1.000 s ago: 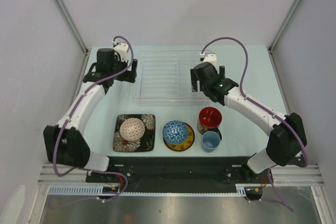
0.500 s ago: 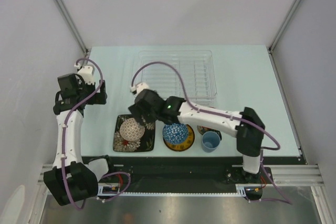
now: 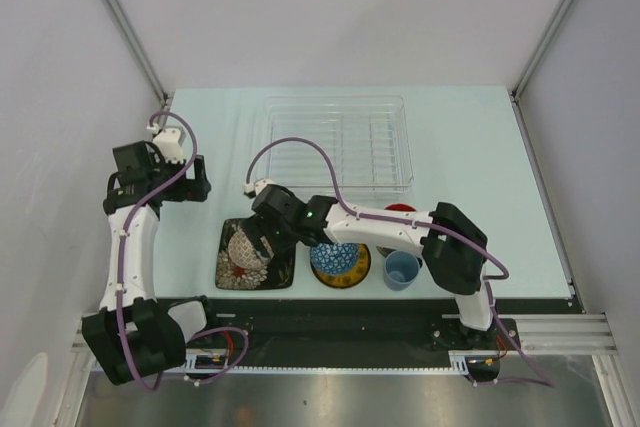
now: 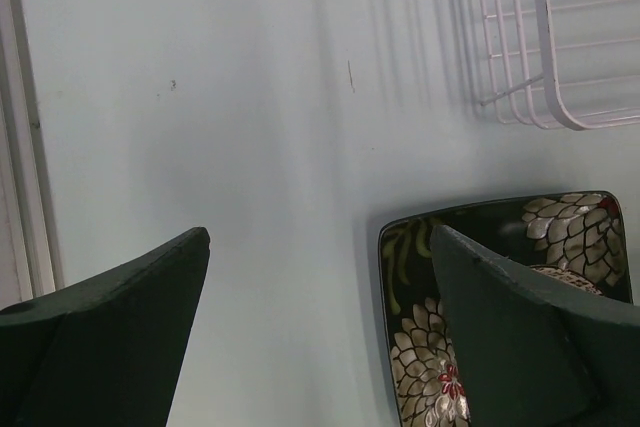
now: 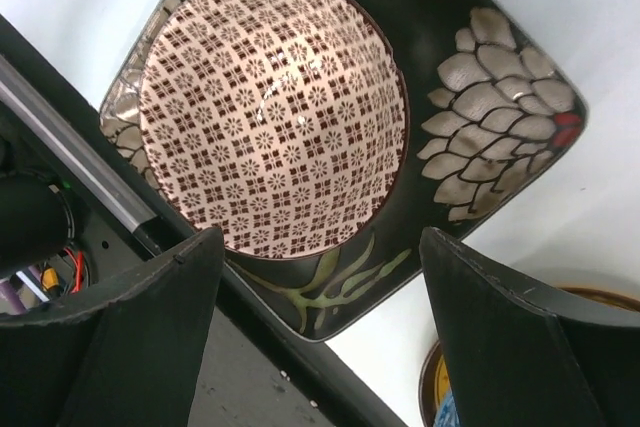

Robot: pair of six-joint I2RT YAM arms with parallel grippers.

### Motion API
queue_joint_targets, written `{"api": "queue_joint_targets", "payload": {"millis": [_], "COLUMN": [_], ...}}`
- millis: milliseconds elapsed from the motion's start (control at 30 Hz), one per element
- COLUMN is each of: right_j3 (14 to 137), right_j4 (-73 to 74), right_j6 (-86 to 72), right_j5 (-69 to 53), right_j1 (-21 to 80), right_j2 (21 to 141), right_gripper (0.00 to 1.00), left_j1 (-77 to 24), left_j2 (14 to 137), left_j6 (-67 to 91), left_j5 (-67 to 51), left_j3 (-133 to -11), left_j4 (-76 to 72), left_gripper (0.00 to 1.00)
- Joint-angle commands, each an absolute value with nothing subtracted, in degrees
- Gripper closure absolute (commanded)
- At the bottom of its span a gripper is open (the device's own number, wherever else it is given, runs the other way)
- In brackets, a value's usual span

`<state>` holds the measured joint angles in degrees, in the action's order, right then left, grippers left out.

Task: Load the mixed dishes into the dish rack

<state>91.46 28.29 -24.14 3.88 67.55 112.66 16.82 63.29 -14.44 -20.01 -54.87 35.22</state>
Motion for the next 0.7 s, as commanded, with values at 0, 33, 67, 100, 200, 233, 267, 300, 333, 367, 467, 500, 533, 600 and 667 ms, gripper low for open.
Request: {"api": "queue_joint_targets", "payload": {"millis": [0,33,67,100,200,233,267,300,333,367,467,500,533,600,667], "right_j3": [87.9,86.6,86.3,86.0,85.2,84.6,84.5,84.2,83.9,83.3,83.5,83.6,83.5,83.6,83.7], "right_j4": [20.7,18.3,17.6,17.1,14.6,13.4,12.8,12.3,10.8,10.2,9.8,9.8,9.8,10.0,10.4], "right_j6": [-27.6,-28.6,-29.2,-29.9,-30.7,-31.0,-31.5,-31.8,-32.3,-32.7,-33.7,-34.1,-34.2,-34.5,-34.3], "right_j5": [0.5,-1.6,-1.8,-1.8,-1.1,-1.3,-1.6,-2.0,-3.1,-3.3,-4.2,-4.4,-4.5,-4.4,-4.2], "right_j1": [65.7,65.3,65.0,64.6,64.3,64.2,64.1,63.8,63.6,63.6,63.1,63.0,63.0,63.1,63.1], "right_j2": [111.9,112.1,112.3,112.8,113.0,113.2,113.2,113.5,113.6,113.6,114.8,115.0,115.3,115.6,116.0], "right_gripper": [0.16,0.16,0.17,0.18,0.20,0.21,0.22,0.26,0.30,0.38,0.43,0.43,0.43,0.44,0.44], "left_j1": [17.3,17.4,17.3,17.3,17.3,17.3,17.3,17.3,17.3,17.3,17.3,17.3,17.3,17.3,17.3], "left_j2": [62.2,62.1,62.2,62.1,62.1,62.1,62.1,62.1,62.1,62.0,61.6,61.6,61.4,61.0,60.9], "left_j6": [-13.4,-13.4,-13.4,-13.3,-13.6,-13.6,-13.8,-13.6,-13.6,-13.5,-13.4,-13.4,-13.5,-13.7,-13.9], "left_j5": [-22.4,-22.4,-22.5,-22.8,-22.8,-22.8,-22.9,-22.8,-22.8,-22.8,-23.0,-23.1,-23.1,-23.0,-22.8], "left_j3": [-55.6,-55.5,-55.5,-55.4,-55.4,-55.3,-55.3,-55.4,-55.4,-55.3,-55.0,-54.9,-54.9,-54.9,-55.1], "left_j4": [33.8,33.8,33.8,33.8,33.8,33.8,33.8,33.8,33.8,33.8,33.6,33.7,33.7,33.7,33.7], "left_gripper": [0.03,0.03,0.03,0.03,0.04,0.03,0.03,0.04,0.03,0.04,0.03,0.03,0.04,0.03,0.03]}}
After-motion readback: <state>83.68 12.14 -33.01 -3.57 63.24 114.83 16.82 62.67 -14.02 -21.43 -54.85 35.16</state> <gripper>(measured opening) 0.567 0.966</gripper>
